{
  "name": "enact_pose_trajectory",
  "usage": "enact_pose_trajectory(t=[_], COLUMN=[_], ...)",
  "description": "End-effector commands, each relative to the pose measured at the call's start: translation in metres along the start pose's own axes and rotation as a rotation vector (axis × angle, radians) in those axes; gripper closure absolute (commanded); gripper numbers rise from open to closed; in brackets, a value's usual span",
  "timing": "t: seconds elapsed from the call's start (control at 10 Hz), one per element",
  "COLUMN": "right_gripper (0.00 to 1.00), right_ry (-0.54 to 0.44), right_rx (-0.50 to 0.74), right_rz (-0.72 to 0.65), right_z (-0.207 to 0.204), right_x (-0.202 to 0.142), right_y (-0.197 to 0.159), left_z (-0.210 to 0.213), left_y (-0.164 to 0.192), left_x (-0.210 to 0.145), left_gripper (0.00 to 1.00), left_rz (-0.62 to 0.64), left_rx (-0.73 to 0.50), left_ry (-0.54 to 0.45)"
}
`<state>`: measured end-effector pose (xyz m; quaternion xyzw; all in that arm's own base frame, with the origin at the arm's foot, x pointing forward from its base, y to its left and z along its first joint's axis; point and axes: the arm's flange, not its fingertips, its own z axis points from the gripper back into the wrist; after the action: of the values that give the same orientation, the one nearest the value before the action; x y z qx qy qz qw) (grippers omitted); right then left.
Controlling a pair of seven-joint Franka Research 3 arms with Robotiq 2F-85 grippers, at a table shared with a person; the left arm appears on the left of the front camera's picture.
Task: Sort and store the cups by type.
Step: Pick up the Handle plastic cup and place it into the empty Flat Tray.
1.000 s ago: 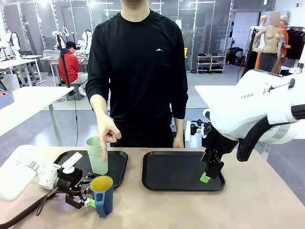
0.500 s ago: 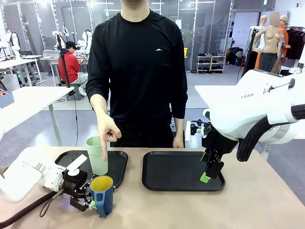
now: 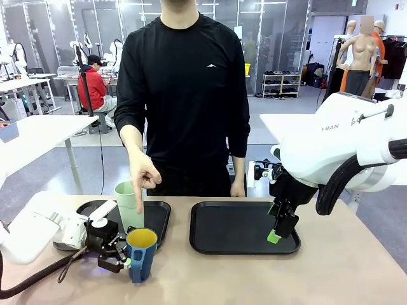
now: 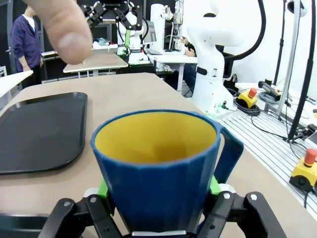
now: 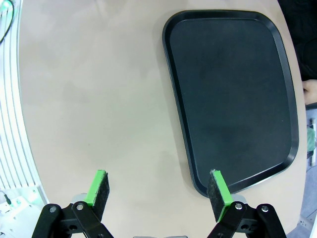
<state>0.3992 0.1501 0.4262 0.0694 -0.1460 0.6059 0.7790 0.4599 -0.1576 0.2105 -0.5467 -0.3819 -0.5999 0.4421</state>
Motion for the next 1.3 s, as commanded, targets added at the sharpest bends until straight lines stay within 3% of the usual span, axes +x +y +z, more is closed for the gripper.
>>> enact_pose_trajectory(t=[0.0, 0.1, 0.2, 0.7, 0.8, 1.2], right_gripper=[0.00, 0.00, 0.00, 0.00, 0.00, 0.00], right_ry=[0.006, 0.006, 0.006, 0.006, 0.006, 0.006], right_rx=[-0.007, -0.007, -0.007, -0.007, -0.007, -0.007], right_rz=[-0.004, -0.004, -0.004, -0.004, -0.004, -0.004], right_z=[0.000, 0.000, 0.000, 0.000, 0.000, 0.000], right_x=[0.000, 0.000, 0.000, 0.000, 0.000, 0.000], right_y=[0.001, 0.001, 0.001, 0.001, 0.001, 0.001], left_z=[-0.003, -0.003, -0.004, -0.024, -0.023, -0.011], left_y=[-0.007, -0.008, -0.008, 0.011, 0.014, 0.006], left_x=[-0.018, -0.017, -0.016, 0.005, 0.015, 0.001], left_gripper=[0.53, 0.57, 0.72, 0.72, 0.72, 0.72], left_rz=[-0.026, -0.027, -0.034, -0.031, -0.051, -0.001], left_rx=[-0.005, -0.005, 0.004, 0.063, 0.022, 0.011], left_ry=[-0.041, -0.039, -0.038, 0.010, 0.019, -0.005])
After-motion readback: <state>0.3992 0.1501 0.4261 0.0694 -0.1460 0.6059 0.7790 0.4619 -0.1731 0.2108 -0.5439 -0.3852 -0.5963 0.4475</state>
